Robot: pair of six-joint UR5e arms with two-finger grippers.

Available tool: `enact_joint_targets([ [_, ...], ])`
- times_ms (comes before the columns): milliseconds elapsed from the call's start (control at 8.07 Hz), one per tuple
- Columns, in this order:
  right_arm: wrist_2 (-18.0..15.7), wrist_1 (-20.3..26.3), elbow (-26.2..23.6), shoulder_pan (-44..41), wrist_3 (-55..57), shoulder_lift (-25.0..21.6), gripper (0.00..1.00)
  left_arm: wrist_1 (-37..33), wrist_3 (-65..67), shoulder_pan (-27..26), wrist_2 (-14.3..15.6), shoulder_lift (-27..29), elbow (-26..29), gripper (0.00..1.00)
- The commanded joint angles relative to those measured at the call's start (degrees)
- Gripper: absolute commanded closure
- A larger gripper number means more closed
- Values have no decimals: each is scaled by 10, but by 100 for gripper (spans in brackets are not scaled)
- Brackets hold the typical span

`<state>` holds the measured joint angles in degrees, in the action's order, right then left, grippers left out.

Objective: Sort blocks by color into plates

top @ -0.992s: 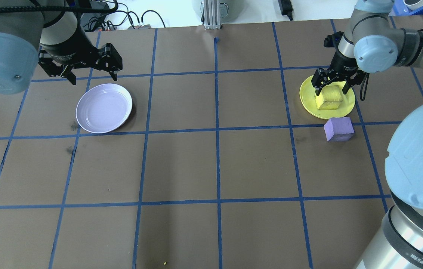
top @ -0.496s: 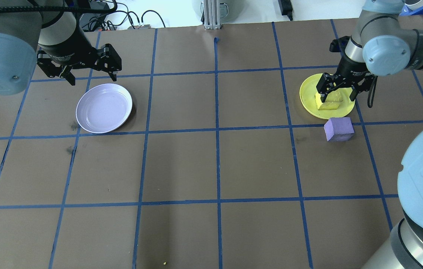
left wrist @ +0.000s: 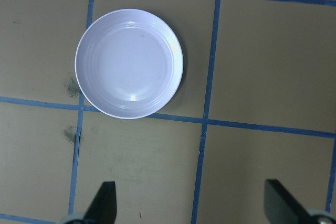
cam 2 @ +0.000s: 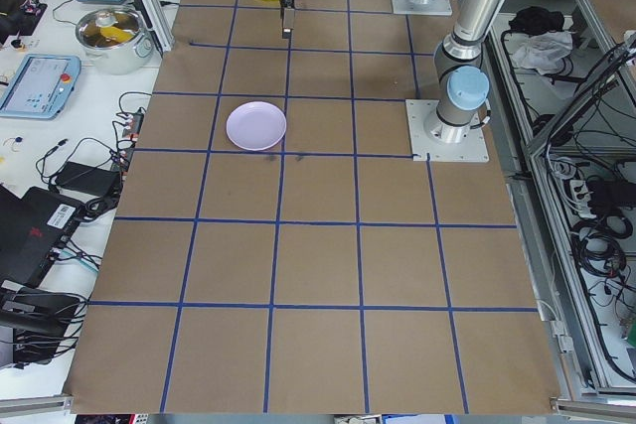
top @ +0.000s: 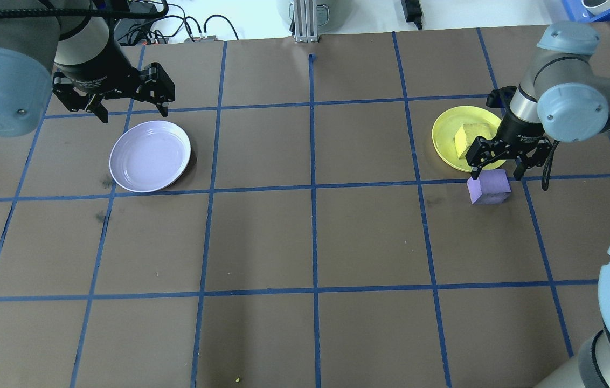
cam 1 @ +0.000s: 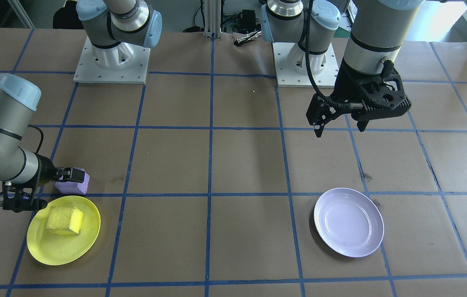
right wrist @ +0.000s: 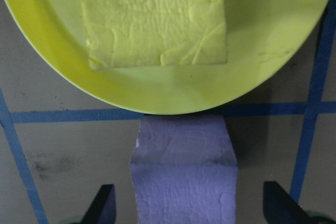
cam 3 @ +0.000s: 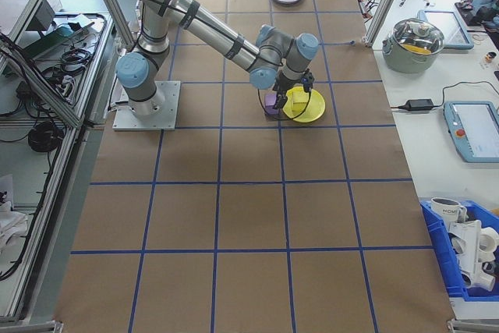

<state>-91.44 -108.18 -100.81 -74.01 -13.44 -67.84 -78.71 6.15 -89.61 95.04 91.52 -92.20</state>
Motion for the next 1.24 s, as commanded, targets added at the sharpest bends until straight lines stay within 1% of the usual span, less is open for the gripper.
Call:
enact_joint_targets([
  [0,1,-11,-38,2,3,3,0,-2,0,0,1,0,-1,0],
  [124,-2,-58,-48,2,1,5,8,-3,-1,1,0,1,-1,0],
  [248,-2,-74,-49,2,-3,4,45,-2,0,0,0,1,-1,0],
  [372,-4,-74,-47,2,-2,2,57,-2,-1,1,1,2,-1,0],
  [496,-8,-66,-45,1,4,-4,61,-2,0,1,1,2,-1,0],
  [620,-10,-61,-46,0,6,-11,61,-3,-1,2,1,2,-1,0],
  [744,-1,-29,-45,-3,32,-27,60,-2,-1,6,1,2,-1,0],
  [868,17,-7,-47,-19,71,-49,58,-3,-1,8,1,1,-1,0],
  [992,30,12,-47,-60,95,-60,57,-3,-1,9,1,2,-1,0],
  [1116,33,14,-46,-115,159,-60,57,-3,-1,9,1,2,-1,0],
])
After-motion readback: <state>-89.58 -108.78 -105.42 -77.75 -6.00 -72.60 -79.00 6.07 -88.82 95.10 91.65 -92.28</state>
